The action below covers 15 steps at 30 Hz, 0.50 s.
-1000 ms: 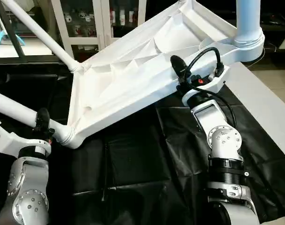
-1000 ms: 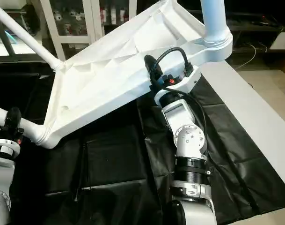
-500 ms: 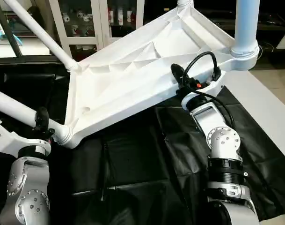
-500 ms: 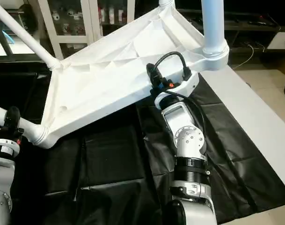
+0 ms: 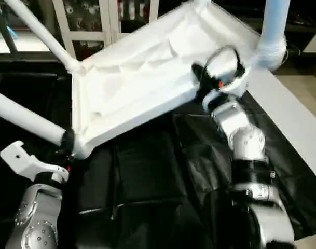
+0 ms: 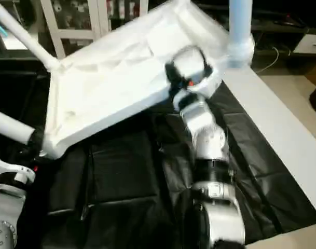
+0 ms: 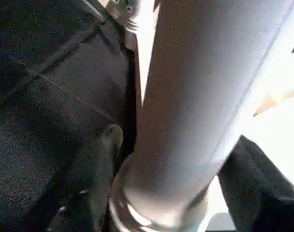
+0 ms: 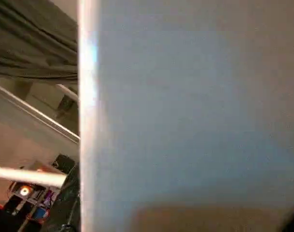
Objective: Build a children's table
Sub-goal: Flip table
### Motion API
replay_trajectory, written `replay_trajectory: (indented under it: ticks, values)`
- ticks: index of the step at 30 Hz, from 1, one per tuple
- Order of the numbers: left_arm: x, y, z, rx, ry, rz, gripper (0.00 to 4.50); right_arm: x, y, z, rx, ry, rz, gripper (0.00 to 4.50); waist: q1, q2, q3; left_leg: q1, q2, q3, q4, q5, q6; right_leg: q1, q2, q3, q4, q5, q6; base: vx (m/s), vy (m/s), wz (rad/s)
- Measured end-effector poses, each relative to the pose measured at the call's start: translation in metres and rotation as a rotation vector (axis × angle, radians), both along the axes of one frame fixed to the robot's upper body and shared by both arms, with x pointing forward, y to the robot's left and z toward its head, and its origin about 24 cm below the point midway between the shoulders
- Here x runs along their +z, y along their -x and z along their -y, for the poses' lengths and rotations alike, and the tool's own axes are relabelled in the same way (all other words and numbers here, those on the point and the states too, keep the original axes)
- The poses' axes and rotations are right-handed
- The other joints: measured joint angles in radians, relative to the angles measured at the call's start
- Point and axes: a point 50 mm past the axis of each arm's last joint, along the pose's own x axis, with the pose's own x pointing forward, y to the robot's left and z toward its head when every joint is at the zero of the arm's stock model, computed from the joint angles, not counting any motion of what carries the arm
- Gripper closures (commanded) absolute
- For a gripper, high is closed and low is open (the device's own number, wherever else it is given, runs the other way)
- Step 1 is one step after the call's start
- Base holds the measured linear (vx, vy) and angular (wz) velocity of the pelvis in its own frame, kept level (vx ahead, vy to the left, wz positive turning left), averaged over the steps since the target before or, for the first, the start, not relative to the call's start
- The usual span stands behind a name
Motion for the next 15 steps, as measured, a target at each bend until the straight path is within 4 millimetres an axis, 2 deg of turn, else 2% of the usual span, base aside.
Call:
replay_trajectory:
  ticks: [3, 5, 8, 11, 13, 15]
  values:
    - [0.0, 0.001, 0.001, -0.015, -0.01, 0.01, 0.58, 0.009, -0.005, -0.001, 0.0, 0.021, 0.034, 2.51, 0.001, -0.006, 0.003, 0.0, 0.0, 0.0, 0.002, 0.0, 0.0, 0.001, 0.0, 0.0, 0.0, 0.0, 0.0, 0.0, 0.0, 0.0]
    - [0.001, 0.004, 0.0, -0.032, -0.003, 0.02, 0.5, 0.011, -0.007, -0.001, -0.007, 0.036, 0.05, 2.51, 0.006, -0.008, 0.004, -0.001, 0.0, 0.0, 0.003, 0.001, 0.0, 0.001, 0.0, 0.0, 0.0, 0.0, 0.0, 0.0, 0.0, 0.0]
    - [0.004, 0.013, -0.001, -0.106, -0.012, 0.036, 0.31, 0.015, -0.011, 0.008, -0.045, 0.063, 0.064, 2.51, 0.025, -0.012, 0.006, -0.001, 0.001, 0.0, 0.004, 0.001, 0.0, 0.001, 0.0, -0.001, 0.001, 0.0, 0.0, 0.0, 0.0, 0.0]
    - [0.003, 0.027, -0.005, -0.223, -0.074, 0.0, 0.2, 0.023, -0.018, 0.015, -0.097, 0.091, 0.082, 2.51, 0.032, -0.014, 0.008, -0.002, 0.001, 0.0, 0.005, -0.001, -0.002, 0.001, 0.0, -0.001, 0.002, 0.0, -0.002, 0.0, 0.0, 0.0]
    - [0.002, 0.031, -0.006, -0.266, -0.104, -0.019, 0.13, 0.031, -0.02, 0.029, -0.172, 0.114, 0.115, 2.51, 0.047, -0.014, 0.01, -0.003, 0.001, 0.0, 0.005, 0.001, 0.0, 0.001, -0.001, -0.002, 0.003, 0.0, -0.002, 0.0, 0.0, 0.0]
    - [0.003, 0.032, -0.008, -0.285, -0.151, -0.029, 0.13, 0.043, -0.021, 0.035, -0.237, 0.143, 0.169, 2.51, 0.05, -0.014, 0.012, -0.004, 0.001, 0.001, 0.006, 0.003, 0.003, 0.001, -0.001, -0.002, 0.003, 0.002, -0.002, 0.0, 0.0, 0.0]
